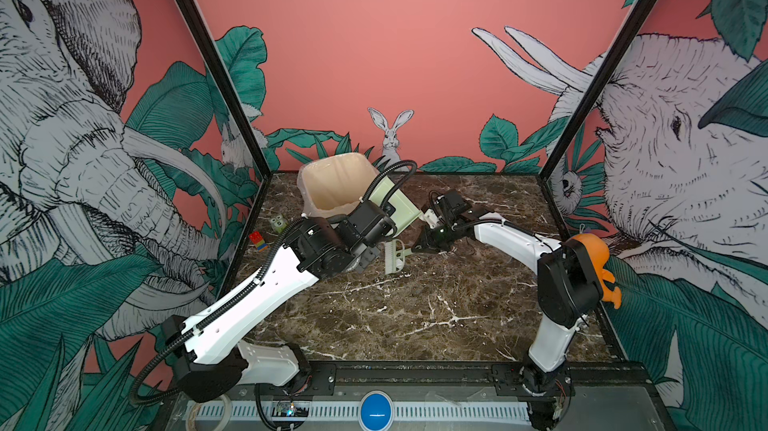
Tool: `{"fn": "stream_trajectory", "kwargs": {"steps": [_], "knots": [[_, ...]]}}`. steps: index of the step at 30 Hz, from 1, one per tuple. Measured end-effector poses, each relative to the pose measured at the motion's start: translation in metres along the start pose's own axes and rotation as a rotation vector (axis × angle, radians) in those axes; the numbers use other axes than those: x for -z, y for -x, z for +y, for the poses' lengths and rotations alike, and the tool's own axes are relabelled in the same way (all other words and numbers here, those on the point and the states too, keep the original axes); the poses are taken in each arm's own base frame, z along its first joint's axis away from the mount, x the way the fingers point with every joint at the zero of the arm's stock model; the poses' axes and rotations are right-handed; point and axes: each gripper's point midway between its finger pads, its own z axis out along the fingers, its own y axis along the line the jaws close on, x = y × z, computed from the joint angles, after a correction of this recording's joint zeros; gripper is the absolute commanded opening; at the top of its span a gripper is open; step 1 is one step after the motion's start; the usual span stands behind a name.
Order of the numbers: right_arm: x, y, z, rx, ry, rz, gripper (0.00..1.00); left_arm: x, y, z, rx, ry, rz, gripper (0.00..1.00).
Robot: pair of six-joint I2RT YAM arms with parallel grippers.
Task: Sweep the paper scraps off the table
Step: 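Lower the dustpan back to the table with the left gripper while the right brush approaches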
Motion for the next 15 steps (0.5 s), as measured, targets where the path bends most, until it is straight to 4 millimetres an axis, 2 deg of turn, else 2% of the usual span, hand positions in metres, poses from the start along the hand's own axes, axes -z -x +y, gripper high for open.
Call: {"fn": "stream_trajectory", "kwargs": {"steps": [4, 10, 15], "knots": [[0.024, -0.026, -0.024, -0.041, -0.042, 0.026, 0.0, -0.002, -0.003, -0.004, -0.003, -0.008, 0.008, 0.0], [0.078, -0.061, -0.044, -0.056, -0.114, 0.002, 0.0, -0.004, -0.007, -0.013, -0.012, -0.036, 0.019, 0.0], [0.116, -0.08, -0.058, -0.063, -0.189, -0.02, 0.0, -0.013, -0.019, -0.031, -0.039, -0.076, 0.058, 0.0]]}}
